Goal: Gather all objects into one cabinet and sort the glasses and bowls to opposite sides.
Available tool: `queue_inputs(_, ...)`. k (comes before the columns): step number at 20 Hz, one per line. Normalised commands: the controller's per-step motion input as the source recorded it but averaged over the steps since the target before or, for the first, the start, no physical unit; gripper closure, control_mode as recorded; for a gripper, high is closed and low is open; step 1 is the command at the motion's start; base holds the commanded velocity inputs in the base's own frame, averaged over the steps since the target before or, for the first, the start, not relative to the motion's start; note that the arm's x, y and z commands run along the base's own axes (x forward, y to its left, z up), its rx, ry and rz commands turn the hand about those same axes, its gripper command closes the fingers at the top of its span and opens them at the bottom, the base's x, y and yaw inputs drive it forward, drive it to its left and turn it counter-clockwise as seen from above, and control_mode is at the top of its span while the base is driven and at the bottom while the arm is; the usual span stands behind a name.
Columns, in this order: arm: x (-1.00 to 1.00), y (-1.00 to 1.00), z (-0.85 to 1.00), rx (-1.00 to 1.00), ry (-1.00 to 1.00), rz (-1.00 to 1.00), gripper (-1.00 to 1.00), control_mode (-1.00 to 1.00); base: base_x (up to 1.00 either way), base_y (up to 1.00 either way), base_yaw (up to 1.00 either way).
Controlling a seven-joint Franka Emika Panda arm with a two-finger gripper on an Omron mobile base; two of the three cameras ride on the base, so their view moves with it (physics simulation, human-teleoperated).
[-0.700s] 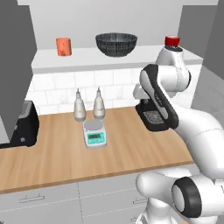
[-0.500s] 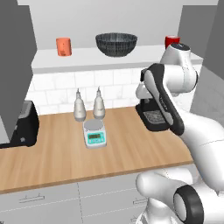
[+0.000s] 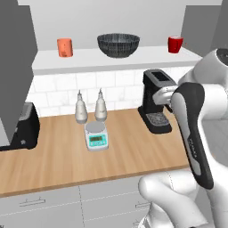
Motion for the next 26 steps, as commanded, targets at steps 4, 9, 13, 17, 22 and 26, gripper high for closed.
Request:
queue_inputs(4,-0.64,0.12,0.22,0.0,0.08,0.0,-1.0,-1.0,0.0,0.0,0.0)
queue_inputs(9,0.0,0.01,0.0,0.0,0.06,0.0,-1.0,1.0,-0.32,0.08,0.06)
queue_inputs(13,0.0,0.0,0.0,0.0,0.0,0.0,-1.0,1.0,-0.76,0.3,0.1)
queue_inputs(17,0.0,0.0,0.0,0.0,0.0,0.0,-1.0,1.0,-0.9,0.73,0.14)
queue_inputs(22,0.0,0.0,0.0,0.0,0.0,0.0,-1.0,1.0,-0.54,1.0,0.2)
queue_inputs(26,0.0,0.0,0.0,0.0,0.0,0.0,-1.0,1.0,-0.06,1.0,0.11)
